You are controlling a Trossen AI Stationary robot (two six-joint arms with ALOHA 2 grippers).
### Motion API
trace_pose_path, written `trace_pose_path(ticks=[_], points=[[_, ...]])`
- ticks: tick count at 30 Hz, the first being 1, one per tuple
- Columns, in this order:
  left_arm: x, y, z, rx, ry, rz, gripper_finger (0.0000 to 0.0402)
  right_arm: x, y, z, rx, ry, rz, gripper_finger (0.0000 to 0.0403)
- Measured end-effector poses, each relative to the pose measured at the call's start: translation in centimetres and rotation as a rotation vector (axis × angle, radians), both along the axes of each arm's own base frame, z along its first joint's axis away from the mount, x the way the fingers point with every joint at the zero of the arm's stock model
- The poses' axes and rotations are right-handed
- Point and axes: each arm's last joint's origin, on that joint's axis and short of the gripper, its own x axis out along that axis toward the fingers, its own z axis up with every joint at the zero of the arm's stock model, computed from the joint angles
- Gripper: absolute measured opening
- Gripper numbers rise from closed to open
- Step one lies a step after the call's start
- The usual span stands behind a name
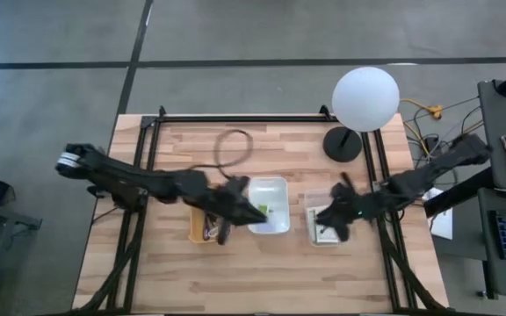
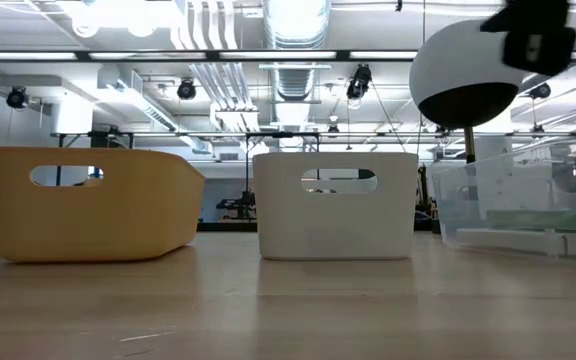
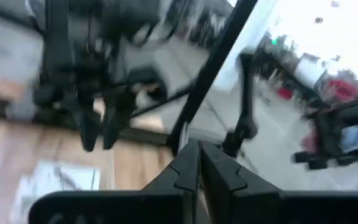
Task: Pick and place items into bin
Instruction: Return to Home Position
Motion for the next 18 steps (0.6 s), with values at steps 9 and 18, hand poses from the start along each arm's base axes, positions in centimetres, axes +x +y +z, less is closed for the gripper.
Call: trace_pose_path(ticks=[9, 18], points=[[-10.5, 1.7, -0.3, -0.069, -0.123, 0.361, 0.0000, -7.0, -4.0, -0.3, -0.090, -0.135, -0.232, 0.0100], [-16.2, 3.1, -5.3, -0.264, -0.164, 0.363, 0.0000, -9.0, -5.1, 0.2, -0.049, -0.201, -0.220, 0.0097]])
